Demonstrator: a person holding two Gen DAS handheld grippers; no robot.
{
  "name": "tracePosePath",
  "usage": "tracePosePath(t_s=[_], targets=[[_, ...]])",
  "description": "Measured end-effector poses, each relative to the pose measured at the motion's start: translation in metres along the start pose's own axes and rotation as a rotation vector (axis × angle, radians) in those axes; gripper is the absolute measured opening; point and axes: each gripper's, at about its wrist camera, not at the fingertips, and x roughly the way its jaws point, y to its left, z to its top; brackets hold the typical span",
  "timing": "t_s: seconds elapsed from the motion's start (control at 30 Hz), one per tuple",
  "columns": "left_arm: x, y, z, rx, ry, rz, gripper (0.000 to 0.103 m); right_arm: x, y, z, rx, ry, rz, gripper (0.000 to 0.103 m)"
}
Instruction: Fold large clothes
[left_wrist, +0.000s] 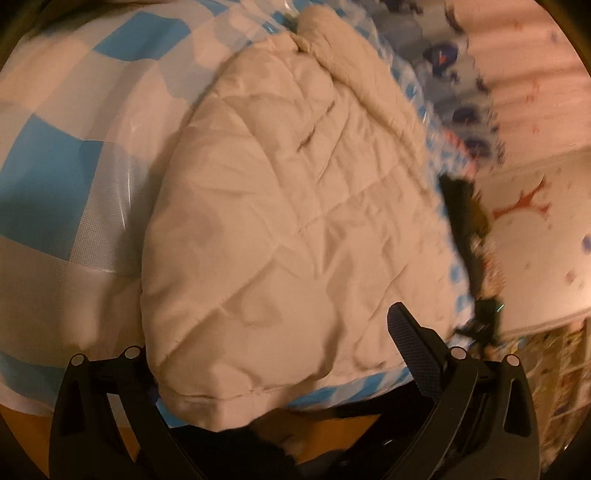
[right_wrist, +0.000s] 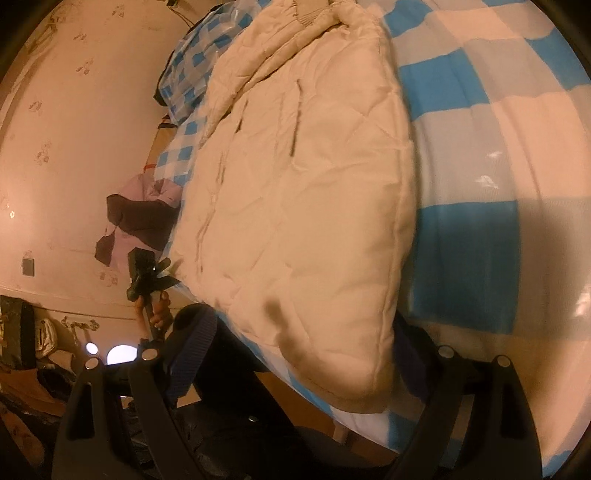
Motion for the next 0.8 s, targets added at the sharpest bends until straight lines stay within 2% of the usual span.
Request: tracePosePath(t_s=[0.07, 0.1, 0.13, 0.17, 0.2, 0.27, 0.37, 0.47, 0.5, 0.53, 0.57, 0.63, 0.67, 0.7, 0.73, 0.8], targets=[[-0.004, 0.007, 0.003, -0.067, -0.056, -0.074, 0.095, 0.005, 0.005, -0.002, -0.026, 0.004, 0.002, 0.039], [-0.004, 0.008, 0.004, -0.077, -0.067, -0.069, 0.095, 0.008, 0.007, -0.004, -0.034, -0.003, 0.004, 0.033], [-0.005, 0.008, 0.004, -0.071, -0.071, -0.048, 0.089, 0.008, 0.008, -0.005, -0.041, -0.010, 0.005, 0.030], [-0.002, 0.007, 0.006, -0.061, -0.062, -0.016, 0.066, 0.009, 0.008, -0.007, -0.052, -0.020, 0.007, 0.025], [0.000, 0.012, 0.007, -0.074, -0.047, 0.019, 0.055, 0.009, 0.008, -0.008, -0.051, -0.028, 0.007, 0.023], [-0.003, 0.018, 0.008, -0.105, -0.044, 0.006, 0.020, 0.006, 0.008, -0.008, -0.054, -0.052, 0.029, 0.020], [-0.001, 0.017, 0.010, -0.096, -0.057, -0.007, 0.014, 0.003, 0.014, -0.008, -0.072, -0.077, 0.061, 0.020], [-0.005, 0.017, 0.009, -0.084, -0.062, -0.004, 0.013, 0.005, 0.020, -0.007, -0.091, -0.080, 0.067, 0.020], [-0.007, 0.019, 0.009, -0.089, -0.056, 0.006, 0.013, 0.007, 0.019, -0.006, -0.089, -0.079, 0.066, 0.024], [-0.005, 0.021, 0.009, -0.100, -0.047, 0.007, 0.016, 0.009, 0.018, -0.006, -0.074, -0.078, 0.065, 0.042], [-0.007, 0.027, 0.009, -0.120, -0.045, 0.011, 0.025, 0.012, 0.013, -0.006, -0.043, -0.075, 0.065, 0.069], [-0.005, 0.033, 0.008, -0.137, -0.044, 0.005, 0.029, 0.018, 0.010, -0.009, -0.017, -0.090, 0.057, 0.070], [-0.004, 0.032, 0.009, -0.125, -0.052, 0.011, 0.028, 0.019, 0.012, -0.010, -0.038, -0.092, 0.047, 0.067], [-0.005, 0.030, 0.008, -0.109, -0.061, 0.026, 0.022, 0.021, 0.015, -0.010, -0.060, -0.090, 0.035, 0.057], [-0.006, 0.025, 0.008, -0.085, -0.078, 0.045, 0.014, 0.023, 0.017, -0.010, -0.071, -0.083, 0.033, 0.023], [-0.012, 0.015, 0.007, -0.057, -0.106, 0.058, 0.009, 0.022, 0.016, -0.008, -0.063, -0.110, 0.033, 0.016]])
